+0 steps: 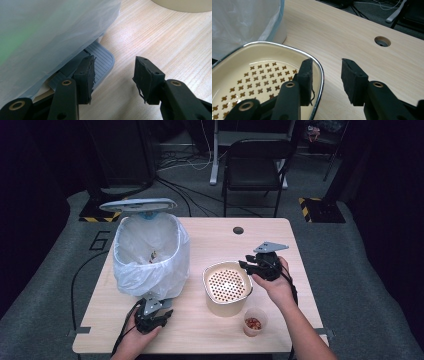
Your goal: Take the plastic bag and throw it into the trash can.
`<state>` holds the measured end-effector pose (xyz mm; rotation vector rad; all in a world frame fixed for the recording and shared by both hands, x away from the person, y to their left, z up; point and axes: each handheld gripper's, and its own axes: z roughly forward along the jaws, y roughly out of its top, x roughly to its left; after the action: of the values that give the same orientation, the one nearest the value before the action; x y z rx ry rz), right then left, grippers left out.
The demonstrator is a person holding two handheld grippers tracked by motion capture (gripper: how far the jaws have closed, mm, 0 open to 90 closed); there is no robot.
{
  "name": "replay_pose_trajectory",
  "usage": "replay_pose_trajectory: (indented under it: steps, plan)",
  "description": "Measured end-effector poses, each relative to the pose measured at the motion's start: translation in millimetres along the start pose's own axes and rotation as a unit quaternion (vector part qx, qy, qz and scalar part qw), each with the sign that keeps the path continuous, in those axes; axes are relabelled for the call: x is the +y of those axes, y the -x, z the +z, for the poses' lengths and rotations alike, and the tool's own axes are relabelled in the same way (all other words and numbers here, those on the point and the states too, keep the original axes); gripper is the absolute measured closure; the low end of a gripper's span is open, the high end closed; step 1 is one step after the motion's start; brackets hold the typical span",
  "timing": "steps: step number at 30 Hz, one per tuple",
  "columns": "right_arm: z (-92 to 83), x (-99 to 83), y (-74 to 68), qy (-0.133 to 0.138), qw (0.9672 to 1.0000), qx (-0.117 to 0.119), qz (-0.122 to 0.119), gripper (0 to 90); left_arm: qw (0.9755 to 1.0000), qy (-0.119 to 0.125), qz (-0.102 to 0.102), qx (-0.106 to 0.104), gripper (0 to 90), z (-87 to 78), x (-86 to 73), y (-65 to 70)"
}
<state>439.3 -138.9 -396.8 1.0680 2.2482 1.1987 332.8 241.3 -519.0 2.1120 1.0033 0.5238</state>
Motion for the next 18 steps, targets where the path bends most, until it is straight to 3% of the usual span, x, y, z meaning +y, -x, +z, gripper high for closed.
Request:
replay_pose_trajectory:
  steps: [6, 18]
  plan:
    - [4.2, -10.0, -0.9, -0.008, 0.9999, 0.007, 0.004, 67.5, 1.0, -0.001, 0.001, -0.002, 51.0, -0.3, 0.1, -0.6]
    - [18.0, -25.9, -4.0, -0.025, 0.9988, 0.027, 0.033, 75.4, 1.0, -0.002, 0.0, -0.002, 51.0, -0.4, 0.1, -0.6]
